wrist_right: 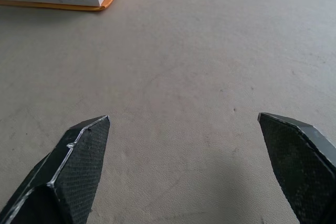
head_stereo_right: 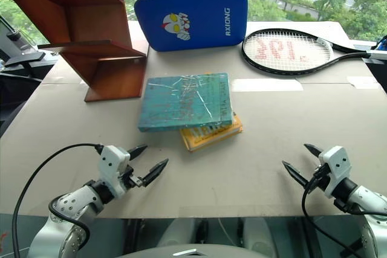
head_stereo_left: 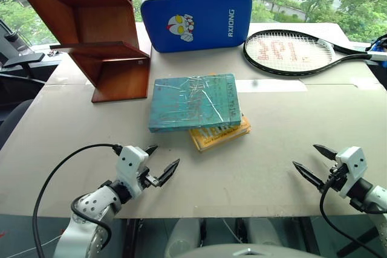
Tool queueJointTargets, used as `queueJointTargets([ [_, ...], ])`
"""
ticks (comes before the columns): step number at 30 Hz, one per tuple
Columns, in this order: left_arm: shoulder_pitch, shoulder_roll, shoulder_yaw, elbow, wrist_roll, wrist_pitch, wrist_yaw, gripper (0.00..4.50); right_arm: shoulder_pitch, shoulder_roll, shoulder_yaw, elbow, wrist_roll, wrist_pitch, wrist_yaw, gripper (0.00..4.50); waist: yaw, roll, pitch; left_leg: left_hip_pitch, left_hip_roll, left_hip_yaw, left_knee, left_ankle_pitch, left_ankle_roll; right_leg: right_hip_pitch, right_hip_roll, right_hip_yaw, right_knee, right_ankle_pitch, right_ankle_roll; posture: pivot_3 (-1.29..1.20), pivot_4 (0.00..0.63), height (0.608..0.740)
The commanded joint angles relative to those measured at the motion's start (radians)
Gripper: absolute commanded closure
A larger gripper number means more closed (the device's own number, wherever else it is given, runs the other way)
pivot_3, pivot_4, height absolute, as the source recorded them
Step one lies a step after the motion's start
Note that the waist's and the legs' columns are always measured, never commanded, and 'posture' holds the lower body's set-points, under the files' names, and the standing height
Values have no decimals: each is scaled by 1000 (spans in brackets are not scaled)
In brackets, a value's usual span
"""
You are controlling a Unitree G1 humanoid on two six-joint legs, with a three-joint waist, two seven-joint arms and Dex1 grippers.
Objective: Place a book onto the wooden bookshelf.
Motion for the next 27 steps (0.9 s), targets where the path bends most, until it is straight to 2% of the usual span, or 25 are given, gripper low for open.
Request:
queueJointTargets([
  [1,16,17,-1,-39,-1,-19,-22,0,-8,-8,-31,3,14,-47,26,15,0,0,0,0,0,0,0,0,0,0,0,0,0,0,0,0,150,740],
  [4,24,17,10,-35,-28,-8,-39,0,-25,6,-30,39,6,-106,38,15,-1,0,1,0,0,0,0,0,0,0,0,0,0,0,0,0,150,740],
  [23,17,2,4,-41,-44,8,-32,0,-54,18,-16,94,15,-204,81,15,0,-1,1,1,0,0,1,0,0,1,0,0,0,0,0,0,150,740],
  [24,14,-5,7,-46,-61,28,-25,0,-54,14,-15,93,14,-210,88,15,0,0,1,1,0,0,1,0,0,1,0,0,0,0,0,0,150,740],
  [27,-11,-72,63,-103,-322,261,79,0,-50,-20,-22,40,69,-188,157,15,0,0,2,2,0,-1,1,0,0,3,0,-1,0,0,0,0,150,740],
])
